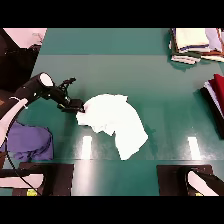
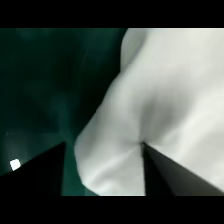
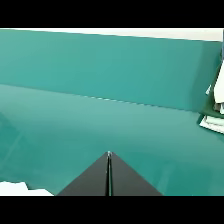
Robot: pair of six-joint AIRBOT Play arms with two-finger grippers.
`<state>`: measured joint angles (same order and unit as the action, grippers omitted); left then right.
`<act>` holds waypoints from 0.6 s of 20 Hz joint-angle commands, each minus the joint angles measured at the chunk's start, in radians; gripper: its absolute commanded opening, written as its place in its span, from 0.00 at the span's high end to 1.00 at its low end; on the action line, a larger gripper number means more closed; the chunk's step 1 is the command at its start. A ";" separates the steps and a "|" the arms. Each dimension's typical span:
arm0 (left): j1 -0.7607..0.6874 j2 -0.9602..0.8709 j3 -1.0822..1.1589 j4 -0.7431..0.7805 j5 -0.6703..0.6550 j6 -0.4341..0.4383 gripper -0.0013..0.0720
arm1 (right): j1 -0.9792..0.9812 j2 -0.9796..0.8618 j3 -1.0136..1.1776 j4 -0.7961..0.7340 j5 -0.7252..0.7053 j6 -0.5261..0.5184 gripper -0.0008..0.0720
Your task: Fold the shirts.
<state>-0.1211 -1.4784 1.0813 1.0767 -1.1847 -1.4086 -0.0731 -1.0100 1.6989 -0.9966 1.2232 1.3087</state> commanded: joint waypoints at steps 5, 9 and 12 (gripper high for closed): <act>0.003 0.034 0.066 -0.062 0.043 0.003 0.95 | 0.000 -0.050 -0.034 0.003 0.265 0.004 0.96; 0.003 0.120 0.177 -0.055 0.047 0.004 0.95 | 0.001 -0.101 -0.351 0.020 0.342 0.012 0.89; 0.003 0.152 0.198 -0.055 0.045 0.003 0.95 | 0.003 -0.166 -0.666 0.137 0.225 0.005 0.19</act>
<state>-0.1184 -1.3598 1.2446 1.0210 -1.1400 -1.4055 -0.0727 -1.1259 1.2755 -0.9512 1.4960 1.3182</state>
